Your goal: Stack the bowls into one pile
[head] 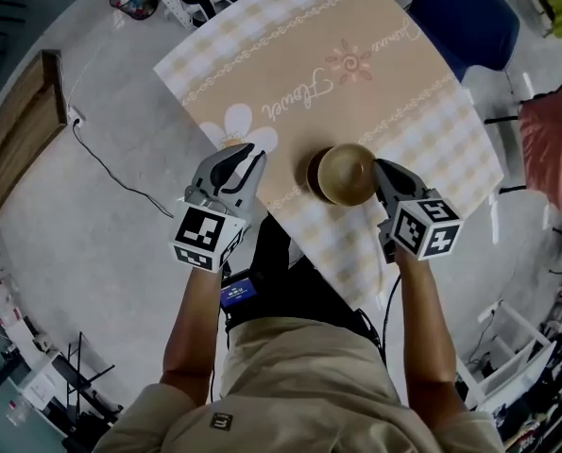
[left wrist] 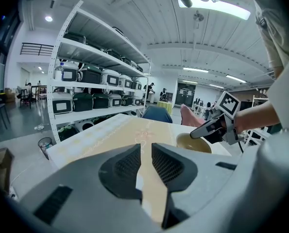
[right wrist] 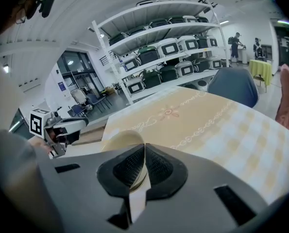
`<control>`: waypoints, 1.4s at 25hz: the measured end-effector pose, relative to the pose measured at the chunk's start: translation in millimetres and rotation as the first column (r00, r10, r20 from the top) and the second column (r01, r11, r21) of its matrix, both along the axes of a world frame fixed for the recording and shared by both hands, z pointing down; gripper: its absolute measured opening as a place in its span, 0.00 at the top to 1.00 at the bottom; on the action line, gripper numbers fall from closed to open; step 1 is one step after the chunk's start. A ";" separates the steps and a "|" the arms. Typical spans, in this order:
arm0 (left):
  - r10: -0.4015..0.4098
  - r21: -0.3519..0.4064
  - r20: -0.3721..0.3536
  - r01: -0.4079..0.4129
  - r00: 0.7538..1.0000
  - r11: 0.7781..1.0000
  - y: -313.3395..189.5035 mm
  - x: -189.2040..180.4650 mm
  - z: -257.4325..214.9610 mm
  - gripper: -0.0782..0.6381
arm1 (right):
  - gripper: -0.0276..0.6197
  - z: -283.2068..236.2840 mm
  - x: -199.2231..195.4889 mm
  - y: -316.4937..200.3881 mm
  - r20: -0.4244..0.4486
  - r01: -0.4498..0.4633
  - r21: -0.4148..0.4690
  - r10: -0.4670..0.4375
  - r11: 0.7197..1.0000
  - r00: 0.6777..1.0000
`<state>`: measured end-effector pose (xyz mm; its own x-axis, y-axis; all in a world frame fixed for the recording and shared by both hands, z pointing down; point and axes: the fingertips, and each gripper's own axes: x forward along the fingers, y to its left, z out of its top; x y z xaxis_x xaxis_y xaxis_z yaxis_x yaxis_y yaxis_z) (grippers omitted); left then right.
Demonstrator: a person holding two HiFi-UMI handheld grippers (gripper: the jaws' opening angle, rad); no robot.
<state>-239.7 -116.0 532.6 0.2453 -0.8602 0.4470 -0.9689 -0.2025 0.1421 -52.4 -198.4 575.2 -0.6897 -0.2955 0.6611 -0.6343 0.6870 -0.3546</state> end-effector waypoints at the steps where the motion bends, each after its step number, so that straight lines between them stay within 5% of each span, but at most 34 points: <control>1: -0.003 0.001 -0.001 0.003 1.000 1.000 1.6 -0.8 0.2 0.79 | 0.94 1.9 -1.9 1.7 -0.003 0.005 -0.001 -0.005 1.000 1.000; 22: 0.013 0.028 0.021 -0.013 1.000 1.000 20.2 8.8 -21.5 0.79 | 0.94 35.0 -12.8 21.5 -0.167 0.091 0.105 -0.073 0.990 0.983; 35: 0.076 0.113 0.064 -0.083 0.995 0.990 45.6 42.5 -98.2 0.79 | 0.94 -41.0 29.0 30.9 -0.082 0.044 0.209 -0.027 0.977 0.996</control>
<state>-197.2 -70.4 434.5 0.2912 -0.8855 0.3621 -0.9550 -0.2911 0.0561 -23.4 -167.5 534.2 -0.6508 -0.4104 0.6387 -0.6283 0.7634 -0.1497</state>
